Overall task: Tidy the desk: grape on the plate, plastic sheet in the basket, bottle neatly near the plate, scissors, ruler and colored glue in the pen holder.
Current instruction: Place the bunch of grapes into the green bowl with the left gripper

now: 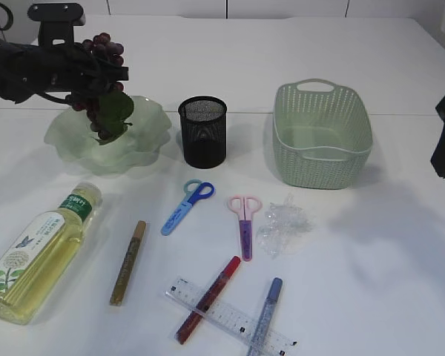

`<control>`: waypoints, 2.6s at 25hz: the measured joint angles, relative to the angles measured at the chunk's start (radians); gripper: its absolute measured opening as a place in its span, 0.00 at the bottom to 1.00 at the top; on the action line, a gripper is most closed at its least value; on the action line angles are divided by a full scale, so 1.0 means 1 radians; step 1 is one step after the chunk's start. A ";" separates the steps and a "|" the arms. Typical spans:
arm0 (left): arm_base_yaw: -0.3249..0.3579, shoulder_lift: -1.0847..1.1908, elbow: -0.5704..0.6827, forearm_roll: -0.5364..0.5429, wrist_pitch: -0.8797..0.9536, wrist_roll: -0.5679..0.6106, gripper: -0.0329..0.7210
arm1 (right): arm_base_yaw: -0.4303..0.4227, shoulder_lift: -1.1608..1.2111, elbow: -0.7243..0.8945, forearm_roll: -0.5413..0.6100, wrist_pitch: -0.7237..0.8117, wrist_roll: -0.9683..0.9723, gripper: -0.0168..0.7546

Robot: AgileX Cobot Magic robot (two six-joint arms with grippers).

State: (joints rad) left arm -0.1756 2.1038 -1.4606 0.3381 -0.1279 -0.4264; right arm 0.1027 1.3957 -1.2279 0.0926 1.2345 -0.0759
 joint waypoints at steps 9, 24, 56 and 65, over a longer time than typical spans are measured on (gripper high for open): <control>0.017 0.040 0.000 -0.023 -0.040 0.000 0.38 | 0.000 0.000 0.000 0.000 0.000 0.000 0.66; 0.019 0.058 0.000 -0.041 -0.064 0.000 0.47 | 0.000 0.000 0.000 0.000 -0.006 0.000 0.66; -0.021 -0.091 -0.002 -0.207 0.466 0.000 0.42 | 0.000 0.000 0.000 0.004 -0.019 0.002 0.66; -0.064 -0.154 -0.004 -0.433 0.752 0.231 0.37 | 0.000 0.000 0.000 0.004 -0.023 0.012 0.66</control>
State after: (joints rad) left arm -0.2394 1.9493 -1.4643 -0.0953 0.6243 -0.1957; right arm 0.1027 1.3957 -1.2279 0.0967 1.2112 -0.0644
